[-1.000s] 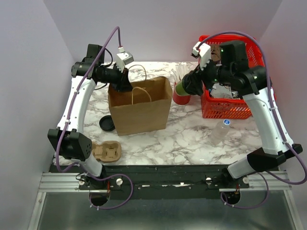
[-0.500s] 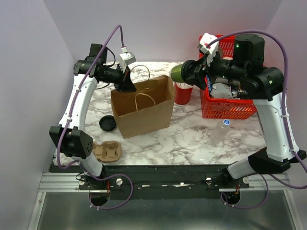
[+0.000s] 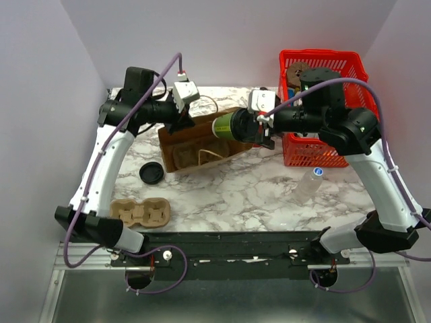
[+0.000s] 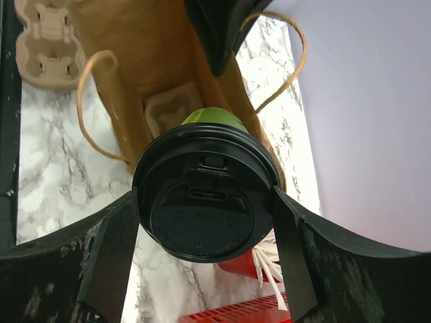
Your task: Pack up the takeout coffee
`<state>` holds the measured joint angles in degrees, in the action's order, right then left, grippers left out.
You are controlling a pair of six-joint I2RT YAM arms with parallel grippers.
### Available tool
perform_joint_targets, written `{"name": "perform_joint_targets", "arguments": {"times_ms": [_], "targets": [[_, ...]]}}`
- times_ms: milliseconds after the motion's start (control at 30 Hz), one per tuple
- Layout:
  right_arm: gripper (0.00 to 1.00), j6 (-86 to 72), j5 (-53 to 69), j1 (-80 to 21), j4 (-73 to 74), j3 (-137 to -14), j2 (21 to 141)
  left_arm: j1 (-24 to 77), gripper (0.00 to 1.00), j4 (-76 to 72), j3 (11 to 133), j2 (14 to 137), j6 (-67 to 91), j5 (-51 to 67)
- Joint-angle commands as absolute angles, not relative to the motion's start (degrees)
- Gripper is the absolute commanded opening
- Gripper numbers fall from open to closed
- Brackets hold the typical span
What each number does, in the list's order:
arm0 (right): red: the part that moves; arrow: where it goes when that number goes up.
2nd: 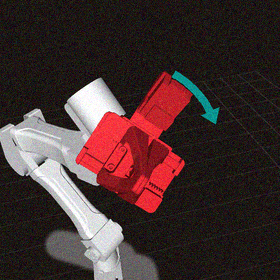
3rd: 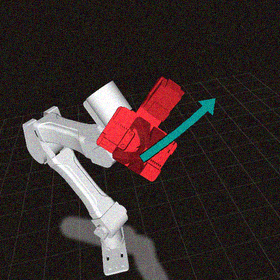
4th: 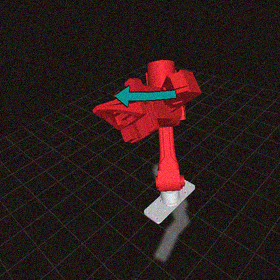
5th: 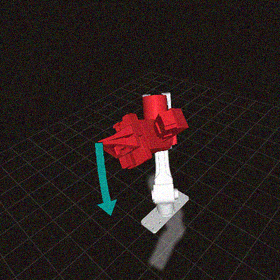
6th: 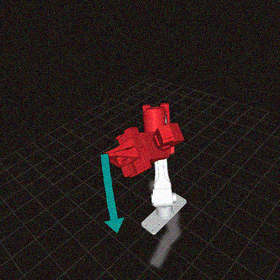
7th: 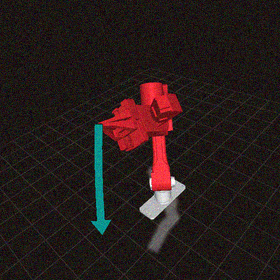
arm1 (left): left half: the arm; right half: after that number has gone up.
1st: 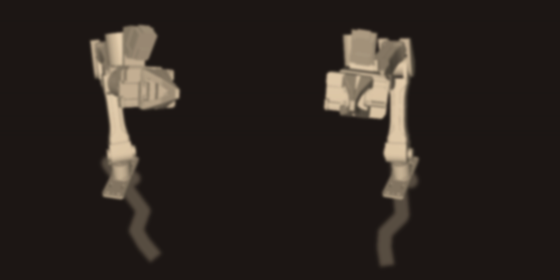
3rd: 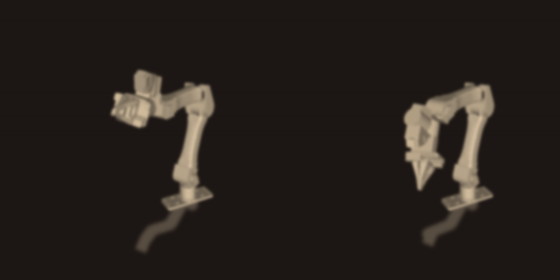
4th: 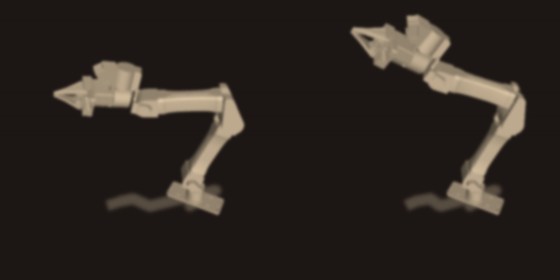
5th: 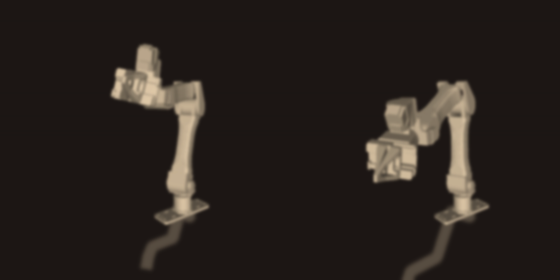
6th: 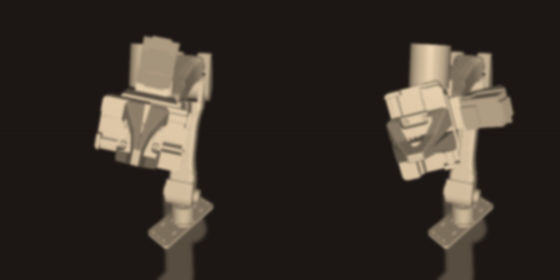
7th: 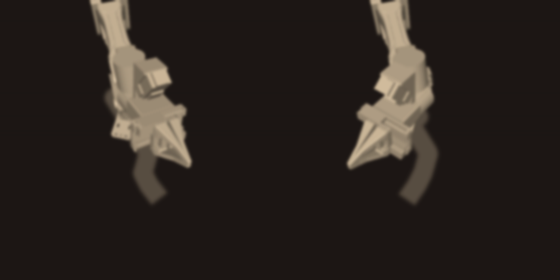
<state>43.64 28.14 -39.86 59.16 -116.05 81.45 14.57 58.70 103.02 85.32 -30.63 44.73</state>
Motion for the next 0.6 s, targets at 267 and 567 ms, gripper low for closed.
{"name": "perform_joint_targets", "arguments": {"times_ms": [267, 567], "targets": [[0.43, 56.9, 21.7, -48.0, 56.0, -103.6, 74.9, 25.8, 0.0, 42.1, 86.6, 71.4, -28.4, 25.6], [0.31, 57.3, 18.0, -51.5, 55.2, -97.4, 72.7, 30.5, 0.0, 38.1, 81.0, 67.2, -26.9, 20.0]]}}
